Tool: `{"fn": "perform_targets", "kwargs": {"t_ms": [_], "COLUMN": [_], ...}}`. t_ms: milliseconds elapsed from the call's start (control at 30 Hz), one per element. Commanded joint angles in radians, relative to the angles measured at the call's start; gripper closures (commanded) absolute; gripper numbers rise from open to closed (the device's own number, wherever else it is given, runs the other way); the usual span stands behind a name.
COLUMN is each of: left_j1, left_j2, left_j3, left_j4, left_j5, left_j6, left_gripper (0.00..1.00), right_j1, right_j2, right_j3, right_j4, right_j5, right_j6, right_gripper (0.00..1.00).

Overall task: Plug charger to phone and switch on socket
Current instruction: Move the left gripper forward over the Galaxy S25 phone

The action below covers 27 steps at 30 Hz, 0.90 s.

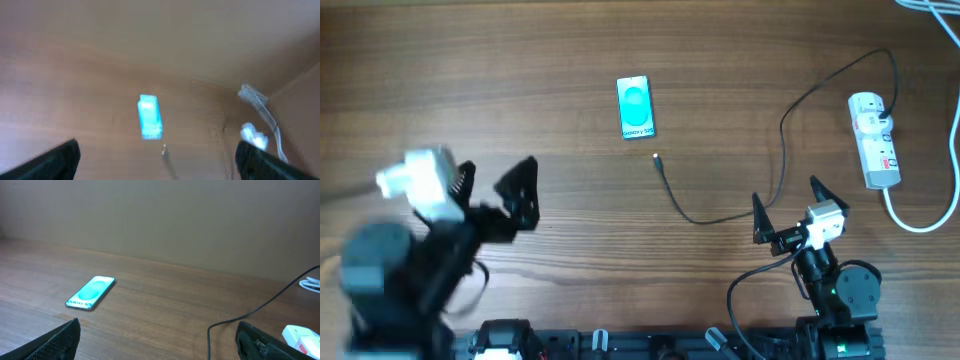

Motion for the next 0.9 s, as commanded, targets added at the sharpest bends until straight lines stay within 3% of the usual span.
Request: {"fn": "perform_targets", "kwargs": {"t_ms": [0,133,200,367,500,533,633,667,700,867], "left_j1": [-0.004,-0.005,-0.005,-0.005,-0.005,-0.007,-0.049,-0.068,-0.087,-0.223], "left_j2": [0.369,0.750,0.863,1.095,1.188,1.203,1.239,1.251,1.258,1.331], "left_j3": [0.402,0.739,0.742,0.742,0.742,0.737,0.711,0.704,0.699,0.693], "left_j4": [-0.252,-0.578,-0.627,-0.599,-0.508,-0.473,-0.392,-0.380,-0.369,-0.319], "left_j5": [0.016,0.017,0.024,0.096,0.094,0.093,0.081,0.052,0.021,-0.157], "left_j6": [0.077,0.072,0.071,-0.120,-0.182,-0.195,-0.195,-0.195,-0.195,-0.283], "left_gripper": [0.00,0.00,0.00,0.00,0.00,0.25,0.69,0.89,0.96,0.96], "right_j1": [-0.005,-0.005,-0.005,-0.005,-0.005,-0.005,-0.005,-0.005,-0.005,-0.005], "right_j2": [-0.001,-0.001,-0.001,-0.001,-0.001,-0.001,-0.001,-0.001,-0.001,-0.001], "right_j3": [-0.001,-0.001,-0.001,-0.001,-0.001,-0.001,-0.001,-0.001,-0.001,-0.001], "right_j4": [0.005,0.005,0.005,0.005,0.005,0.005,0.005,0.004,0.005,0.005], "right_j5": [-0.009,-0.009,-0.009,-0.009,-0.009,-0.009,-0.009,-0.009,-0.009,-0.009], "right_j6": [-0.007,-0.008,-0.007,-0.007,-0.007,-0.007,-0.007,-0.007,-0.007,-0.007], "right_gripper": [0.00,0.00,0.00,0.00,0.00,0.00,0.00,0.00,0.00,0.00]}}
